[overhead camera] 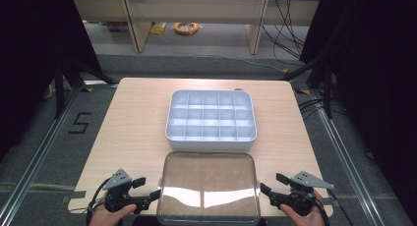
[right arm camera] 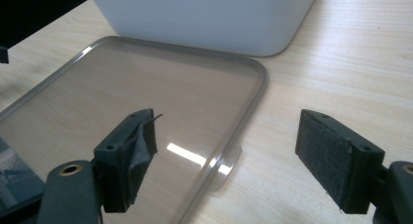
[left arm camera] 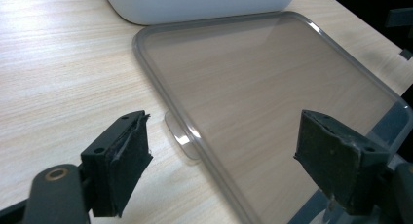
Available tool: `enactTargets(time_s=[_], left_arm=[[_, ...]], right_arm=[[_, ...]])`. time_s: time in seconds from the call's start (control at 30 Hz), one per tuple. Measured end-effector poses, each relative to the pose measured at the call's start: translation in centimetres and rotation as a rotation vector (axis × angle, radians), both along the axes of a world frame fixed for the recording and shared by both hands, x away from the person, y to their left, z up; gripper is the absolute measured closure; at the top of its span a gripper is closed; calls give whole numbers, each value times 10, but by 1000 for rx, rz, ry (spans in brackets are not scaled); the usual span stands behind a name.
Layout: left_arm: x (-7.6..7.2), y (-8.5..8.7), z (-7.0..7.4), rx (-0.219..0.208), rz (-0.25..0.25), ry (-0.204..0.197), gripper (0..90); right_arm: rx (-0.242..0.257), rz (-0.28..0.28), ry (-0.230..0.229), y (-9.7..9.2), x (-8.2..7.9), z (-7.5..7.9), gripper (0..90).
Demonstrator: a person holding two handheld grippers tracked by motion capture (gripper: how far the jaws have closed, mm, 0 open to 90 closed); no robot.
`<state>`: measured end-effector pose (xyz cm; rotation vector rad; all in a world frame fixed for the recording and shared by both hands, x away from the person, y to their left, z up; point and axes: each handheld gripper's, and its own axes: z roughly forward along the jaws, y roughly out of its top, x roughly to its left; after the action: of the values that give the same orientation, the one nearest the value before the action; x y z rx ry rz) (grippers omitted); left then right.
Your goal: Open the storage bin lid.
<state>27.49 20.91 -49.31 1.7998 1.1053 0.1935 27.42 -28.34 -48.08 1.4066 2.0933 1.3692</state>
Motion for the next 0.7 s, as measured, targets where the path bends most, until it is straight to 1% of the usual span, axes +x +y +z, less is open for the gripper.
enactTargets(time_s=[0.03, 0.07, 0.1, 0.13, 0.17, 0.2, 0.23, 0.27, 0.3, 0.33, 0.43, 0.47, 0.5, 0.53, 0.57, 0.6, 0.63, 0.67, 0.7], left_arm=[[-1, 0, 0, 4, 1, -1, 191], [-3, 0, -1, 6, 0, 0, 191], [-4, -1, -1, 5, 6, 1, 191], [-7, -1, -1, 16, 4, 5, 190], [-8, -2, -1, 16, 10, -1, 190], [-8, -2, -1, 16, 10, -1, 190], [-11, -2, -2, 19, 9, -6, 189], [-12, -2, -1, 37, 2, -16, 189], [-12, -2, -1, 37, 2, -16, 189], [-15, -2, -1, 55, 8, -22, 189], [-17, -2, -2, 47, 9, -27, 189], [-18, -1, -1, 51, -6, -31, 189], [-19, -1, -2, 49, 5, -21, 189], [-20, -2, -3, 41, 0, -20, 189], [-21, -2, -3, 46, -3, -15, 189], [-22, -2, -3, 43, -1, -9, 189], [-23, -3, -3, 40, -13, -15, 189], [-24, -3, -3, 42, -10, -9, 189], [-24, -3, -3, 41, -16, -12, 189]], right_arm=[[0, 0, 0, 0, 0, 0, 232], [-9, 16, -2, -2, 0, 0, 232], [-12, 15, -8, -2, -1, -1, 231], [-21, 17, -22, -2, -2, -2, 230], [6, 5, 2, 0, -5, -2, 230], [6, 5, 2, 0, -5, -2, 230], [-26, 14, -23, -2, -5, -3, 230], [-22, 1, 3, -2, -7, -2, 230], [-28, 19, -11, -3, -7, -2, 230], [-20, 20, -5, -3, -8, -3, 229], [-17, 19, -1, -3, -10, -3, 227], [-1, -2, 45, -1, -15, -1, 227], [-17, 10, -9, -2, -12, -3, 227], [-11, 21, -9, -2, -13, -3, 226], [-11, 19, -4, -2, -14, -3, 226], [-11, 27, -10, -2, -14, -3, 226], [-34, 19, -10, -3, -15, -4, 226], [-7, 8, -6, -1, -16, -5, 226], [-7, 8, -6, -1, -16, -5, 226]])
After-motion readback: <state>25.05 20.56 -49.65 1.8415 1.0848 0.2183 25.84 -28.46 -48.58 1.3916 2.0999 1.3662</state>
